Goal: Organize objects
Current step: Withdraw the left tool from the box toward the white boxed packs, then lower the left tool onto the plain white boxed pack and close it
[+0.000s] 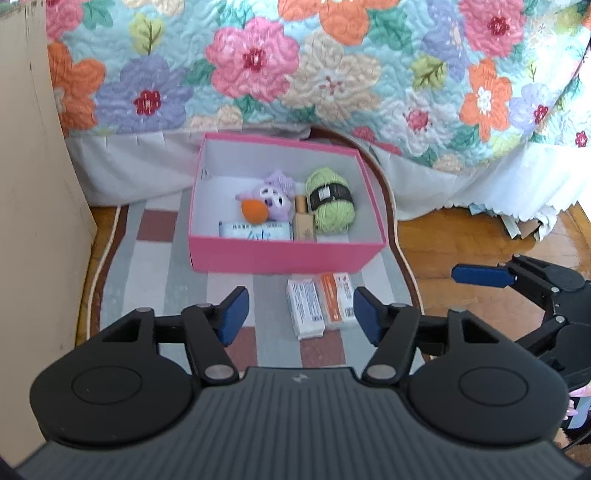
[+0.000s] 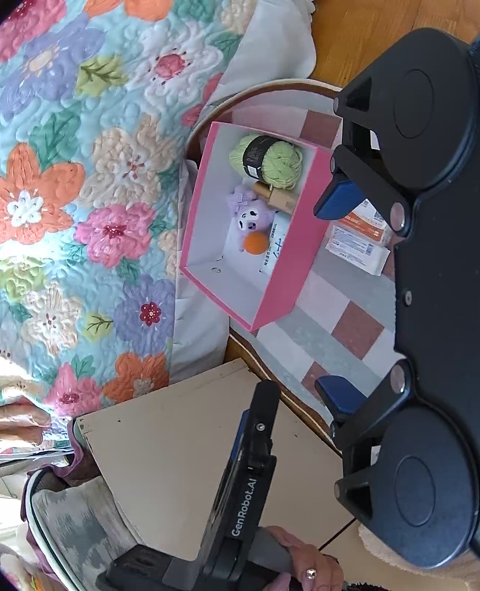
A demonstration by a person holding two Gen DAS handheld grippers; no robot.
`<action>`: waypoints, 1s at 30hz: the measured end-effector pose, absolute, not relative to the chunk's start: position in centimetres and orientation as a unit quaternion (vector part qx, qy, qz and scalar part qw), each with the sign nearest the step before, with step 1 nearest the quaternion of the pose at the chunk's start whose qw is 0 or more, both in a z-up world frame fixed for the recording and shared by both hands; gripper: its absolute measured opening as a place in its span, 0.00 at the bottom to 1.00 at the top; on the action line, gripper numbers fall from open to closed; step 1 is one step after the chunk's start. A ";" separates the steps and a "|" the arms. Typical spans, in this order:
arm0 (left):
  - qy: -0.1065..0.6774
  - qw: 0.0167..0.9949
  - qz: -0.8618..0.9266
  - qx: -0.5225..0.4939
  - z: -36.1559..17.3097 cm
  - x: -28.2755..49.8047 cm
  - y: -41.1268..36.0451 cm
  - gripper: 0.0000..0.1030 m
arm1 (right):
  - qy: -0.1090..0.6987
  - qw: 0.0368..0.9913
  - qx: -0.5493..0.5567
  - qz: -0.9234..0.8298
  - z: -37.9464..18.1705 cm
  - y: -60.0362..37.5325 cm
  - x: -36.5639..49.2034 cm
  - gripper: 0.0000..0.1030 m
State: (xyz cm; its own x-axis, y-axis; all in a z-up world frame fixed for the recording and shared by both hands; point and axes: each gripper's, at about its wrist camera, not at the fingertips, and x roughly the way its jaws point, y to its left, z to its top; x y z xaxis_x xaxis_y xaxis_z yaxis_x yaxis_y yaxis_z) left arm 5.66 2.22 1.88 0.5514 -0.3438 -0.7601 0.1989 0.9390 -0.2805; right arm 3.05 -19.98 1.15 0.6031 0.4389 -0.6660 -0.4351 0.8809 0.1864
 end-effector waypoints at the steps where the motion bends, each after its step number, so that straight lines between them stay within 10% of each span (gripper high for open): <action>1: 0.451 0.875 -0.155 -0.080 1.2 5.6 2.1 0.61 | 0.369 0.897 0.000 0.244 0.7 -19.9 2.8 0.91; 30: 0.476 0.846 -0.198 -0.136 -17.7 11.9 -2.3 0.47 | 0.453 0.870 0.070 0.182 -19.7 -17.3 7.3 0.80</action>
State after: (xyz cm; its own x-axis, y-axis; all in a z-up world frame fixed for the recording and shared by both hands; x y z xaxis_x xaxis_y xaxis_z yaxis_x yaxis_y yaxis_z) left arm 11.92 -2.26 -17.69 0.4688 -0.4634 -0.7520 0.2054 0.8852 -0.4175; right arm 7.31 -17.33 -19.72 0.5229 0.3809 -0.7626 -0.2533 0.9236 0.2876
